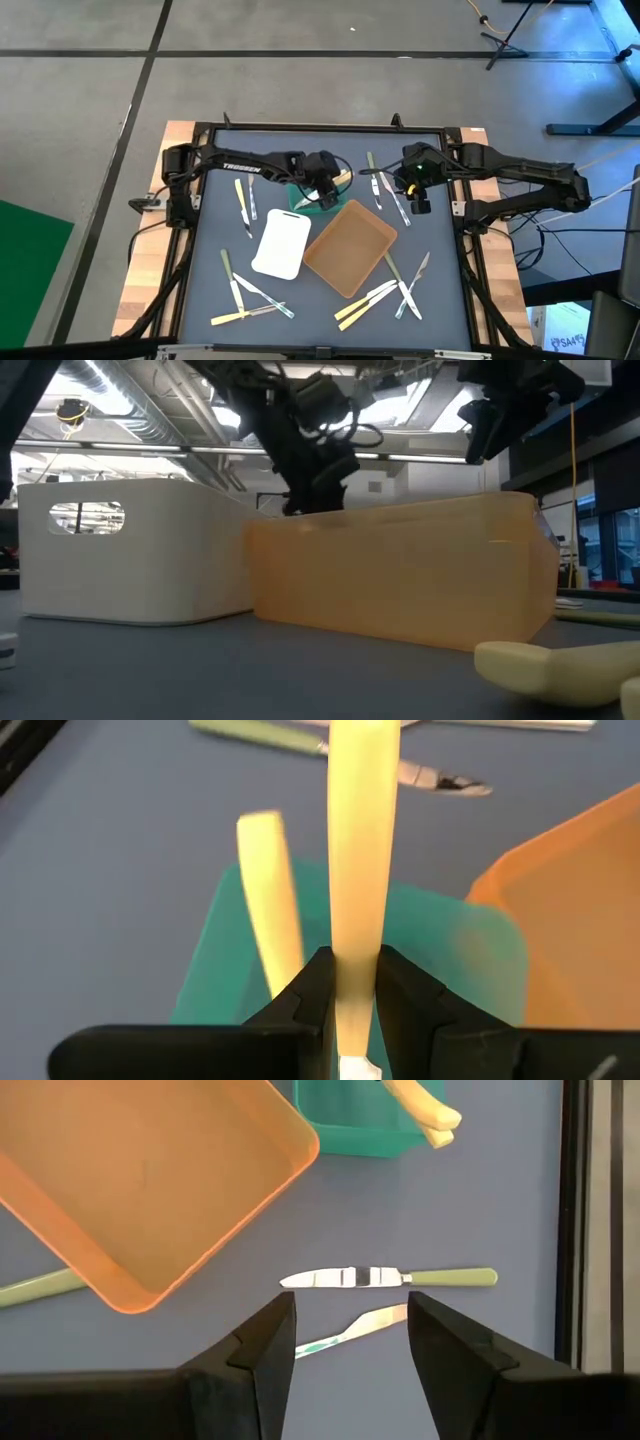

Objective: Sort silverware by color (type)
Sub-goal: Put the yellow knife into the blue bin

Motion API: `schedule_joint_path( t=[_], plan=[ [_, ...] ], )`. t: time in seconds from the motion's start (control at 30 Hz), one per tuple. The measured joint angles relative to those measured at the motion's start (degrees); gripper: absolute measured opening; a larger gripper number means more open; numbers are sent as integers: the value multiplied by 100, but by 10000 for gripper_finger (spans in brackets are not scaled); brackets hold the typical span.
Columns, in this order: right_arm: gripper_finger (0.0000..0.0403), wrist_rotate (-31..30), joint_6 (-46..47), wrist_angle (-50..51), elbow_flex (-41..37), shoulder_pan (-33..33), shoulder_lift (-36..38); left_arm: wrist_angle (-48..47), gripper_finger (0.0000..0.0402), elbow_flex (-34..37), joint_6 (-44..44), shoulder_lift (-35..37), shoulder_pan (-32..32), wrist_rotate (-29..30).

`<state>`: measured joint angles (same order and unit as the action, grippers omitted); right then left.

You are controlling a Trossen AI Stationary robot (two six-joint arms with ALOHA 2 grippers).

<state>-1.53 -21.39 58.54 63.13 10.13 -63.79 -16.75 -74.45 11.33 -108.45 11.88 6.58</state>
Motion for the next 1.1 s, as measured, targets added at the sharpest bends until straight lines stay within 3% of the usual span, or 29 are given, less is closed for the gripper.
schedule_joint_path(
  t=[0.63,1.1],
  plan=[
    [179,1,5,-133,0,0,-2,112,52,422,61,7,2,130],
    [179,1,8,-141,-2,0,-2,76,96,434,59,1,-2,128]
  ],
)
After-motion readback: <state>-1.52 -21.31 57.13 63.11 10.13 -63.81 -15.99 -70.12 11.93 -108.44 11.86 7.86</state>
